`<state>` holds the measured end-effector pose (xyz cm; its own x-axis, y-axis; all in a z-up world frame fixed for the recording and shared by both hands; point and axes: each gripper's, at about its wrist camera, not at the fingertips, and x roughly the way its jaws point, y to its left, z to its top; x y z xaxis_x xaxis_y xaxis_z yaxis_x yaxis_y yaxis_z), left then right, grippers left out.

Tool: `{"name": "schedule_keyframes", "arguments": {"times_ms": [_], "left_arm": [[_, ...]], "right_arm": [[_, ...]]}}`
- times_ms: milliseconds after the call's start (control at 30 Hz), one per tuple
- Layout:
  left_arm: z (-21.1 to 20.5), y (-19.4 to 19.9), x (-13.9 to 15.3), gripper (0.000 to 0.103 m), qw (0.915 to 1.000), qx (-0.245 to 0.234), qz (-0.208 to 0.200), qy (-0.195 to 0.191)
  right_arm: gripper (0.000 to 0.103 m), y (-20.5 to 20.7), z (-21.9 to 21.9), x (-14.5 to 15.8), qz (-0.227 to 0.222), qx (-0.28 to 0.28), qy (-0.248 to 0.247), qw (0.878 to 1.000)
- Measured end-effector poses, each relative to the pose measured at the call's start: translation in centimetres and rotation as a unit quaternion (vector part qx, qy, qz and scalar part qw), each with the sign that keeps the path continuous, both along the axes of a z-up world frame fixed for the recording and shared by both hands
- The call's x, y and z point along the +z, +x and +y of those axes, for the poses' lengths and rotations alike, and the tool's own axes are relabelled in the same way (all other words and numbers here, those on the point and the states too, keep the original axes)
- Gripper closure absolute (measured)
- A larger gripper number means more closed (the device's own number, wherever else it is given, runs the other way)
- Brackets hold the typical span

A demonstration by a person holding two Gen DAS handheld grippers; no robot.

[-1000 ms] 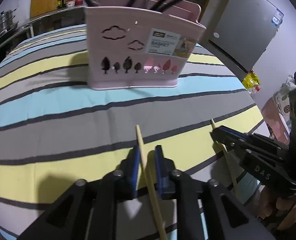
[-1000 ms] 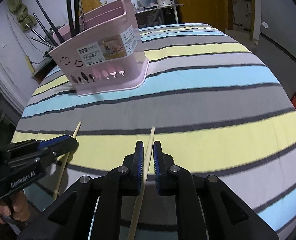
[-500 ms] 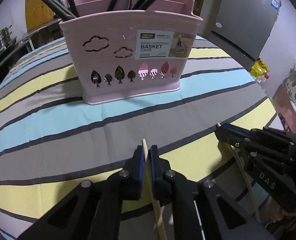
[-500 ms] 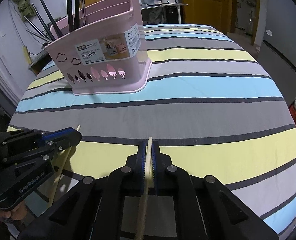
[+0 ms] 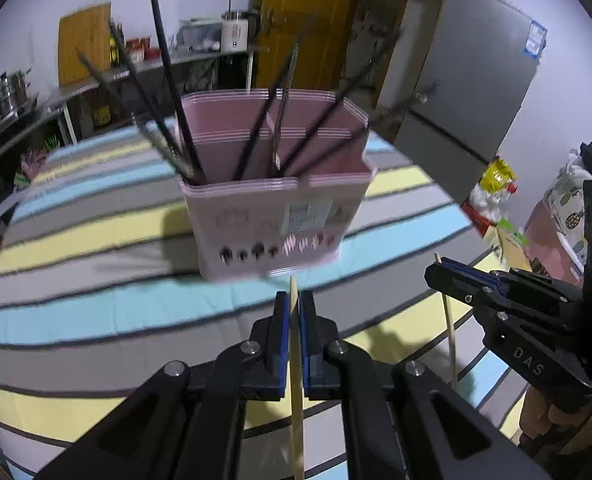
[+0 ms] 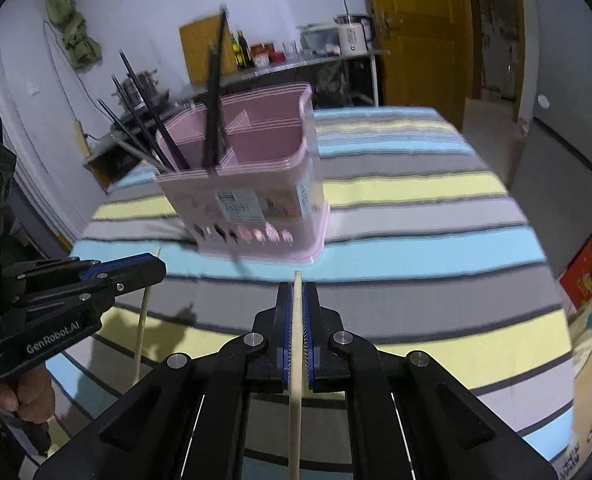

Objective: Organize utensils
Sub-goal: 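Carry the left tool's wooden chopstick above the basket while the right tool carries its own there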

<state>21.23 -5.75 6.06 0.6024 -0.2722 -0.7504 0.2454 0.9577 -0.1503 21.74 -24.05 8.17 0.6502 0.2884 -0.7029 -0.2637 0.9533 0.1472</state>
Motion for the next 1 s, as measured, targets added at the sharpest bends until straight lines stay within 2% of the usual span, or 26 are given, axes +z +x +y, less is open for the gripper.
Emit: {"name": "schedule_keyframes", "arguments": {"times_ms": [200, 367, 1000], "left_arm": [[0.7, -0.2, 3.7, 0.098, 0.9993, -0.003, -0.035, -0.011], [1.2, -0.3, 5.3, 0.098, 0.9986, -0.001, -0.051, -0.015], [2.5, -4.3, 5.6, 0.098, 0.9987, -0.006, -0.042, -0.029]], "right_arm": [[0.098, -0.4, 0.0, 3.4, -0.036, -0.003, 0.005, 0.999], [0.098, -0.7, -0.1, 5.5, -0.063, -0.010, 0.006, 0.998], [0.098, -4.6, -0.2, 6.4, -0.066, -0.013, -0.013, 0.998]]}}
